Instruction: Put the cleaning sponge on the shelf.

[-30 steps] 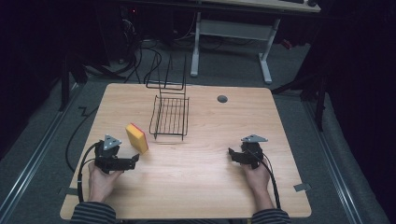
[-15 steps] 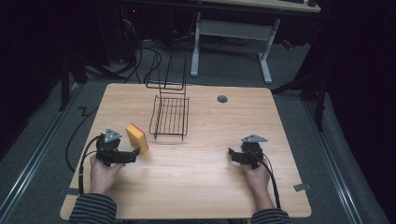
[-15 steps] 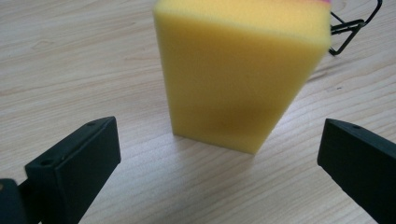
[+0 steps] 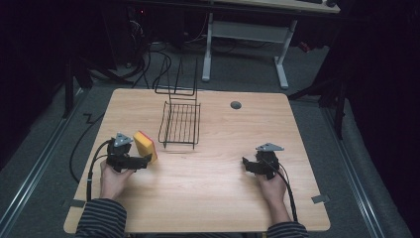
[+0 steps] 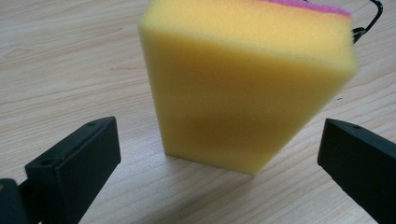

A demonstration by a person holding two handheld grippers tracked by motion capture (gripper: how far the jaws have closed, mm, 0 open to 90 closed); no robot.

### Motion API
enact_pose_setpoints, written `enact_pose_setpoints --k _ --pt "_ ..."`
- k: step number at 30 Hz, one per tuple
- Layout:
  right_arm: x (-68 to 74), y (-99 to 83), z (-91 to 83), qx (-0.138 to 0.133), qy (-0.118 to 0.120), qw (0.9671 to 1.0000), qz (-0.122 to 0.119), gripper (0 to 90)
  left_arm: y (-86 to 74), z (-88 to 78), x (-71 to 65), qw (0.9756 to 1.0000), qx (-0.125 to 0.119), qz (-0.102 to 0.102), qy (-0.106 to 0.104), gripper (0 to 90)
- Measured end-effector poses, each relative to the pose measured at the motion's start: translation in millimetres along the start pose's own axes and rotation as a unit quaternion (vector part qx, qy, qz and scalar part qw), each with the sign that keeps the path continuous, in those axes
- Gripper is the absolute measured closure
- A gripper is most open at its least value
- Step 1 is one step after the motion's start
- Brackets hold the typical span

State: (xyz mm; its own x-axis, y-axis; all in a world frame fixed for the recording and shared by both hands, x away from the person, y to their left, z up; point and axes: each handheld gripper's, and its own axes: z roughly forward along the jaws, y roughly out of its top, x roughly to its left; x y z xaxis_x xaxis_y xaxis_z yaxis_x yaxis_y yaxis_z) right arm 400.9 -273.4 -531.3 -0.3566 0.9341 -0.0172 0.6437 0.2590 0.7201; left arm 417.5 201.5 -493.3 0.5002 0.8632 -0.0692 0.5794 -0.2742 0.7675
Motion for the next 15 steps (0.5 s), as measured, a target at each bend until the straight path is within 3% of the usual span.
enact_pose_setpoints --k 15 --pt "0.0 0.0 0.0 0.0 0.0 1.0 0.0 29.7 -2.5 15.2 3.2 0.9999 0.01 0.005 -0.007 1.1"
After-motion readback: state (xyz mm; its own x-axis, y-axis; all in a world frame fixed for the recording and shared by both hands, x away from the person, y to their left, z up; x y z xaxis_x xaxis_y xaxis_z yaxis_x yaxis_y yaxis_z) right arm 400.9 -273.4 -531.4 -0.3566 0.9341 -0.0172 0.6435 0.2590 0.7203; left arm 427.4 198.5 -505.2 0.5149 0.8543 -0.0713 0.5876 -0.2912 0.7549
